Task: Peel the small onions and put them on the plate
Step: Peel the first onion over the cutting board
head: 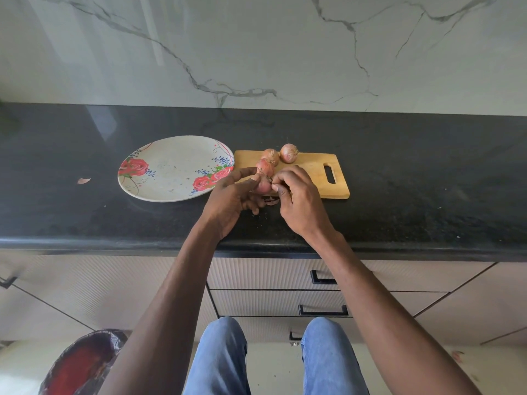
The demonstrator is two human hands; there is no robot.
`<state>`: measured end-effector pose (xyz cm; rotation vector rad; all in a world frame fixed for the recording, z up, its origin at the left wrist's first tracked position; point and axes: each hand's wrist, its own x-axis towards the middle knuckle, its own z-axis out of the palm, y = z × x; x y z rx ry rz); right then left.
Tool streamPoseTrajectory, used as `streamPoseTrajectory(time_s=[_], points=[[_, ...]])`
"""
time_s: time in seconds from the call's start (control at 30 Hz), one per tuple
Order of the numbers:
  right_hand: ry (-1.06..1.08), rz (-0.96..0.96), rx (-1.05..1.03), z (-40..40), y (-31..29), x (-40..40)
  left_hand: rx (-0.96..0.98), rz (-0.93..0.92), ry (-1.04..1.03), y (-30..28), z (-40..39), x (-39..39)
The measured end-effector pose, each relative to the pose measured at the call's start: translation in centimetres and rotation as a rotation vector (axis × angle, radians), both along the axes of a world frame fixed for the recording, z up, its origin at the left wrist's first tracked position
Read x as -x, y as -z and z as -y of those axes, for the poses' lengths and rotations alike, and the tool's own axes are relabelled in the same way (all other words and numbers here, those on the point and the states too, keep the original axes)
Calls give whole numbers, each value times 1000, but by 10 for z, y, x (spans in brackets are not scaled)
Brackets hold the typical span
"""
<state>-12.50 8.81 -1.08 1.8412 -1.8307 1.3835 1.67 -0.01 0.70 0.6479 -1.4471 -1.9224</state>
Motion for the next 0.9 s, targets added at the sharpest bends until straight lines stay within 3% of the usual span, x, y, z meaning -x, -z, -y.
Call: streamPoseTrajectory(time_s=[0.63,0.9], points=[[76,-40,-12,-3,-1,0,-109,-103,-34,2,3,2],[120,429,-137,-2,-11,-2,-80,-91,7,1,-1,3]])
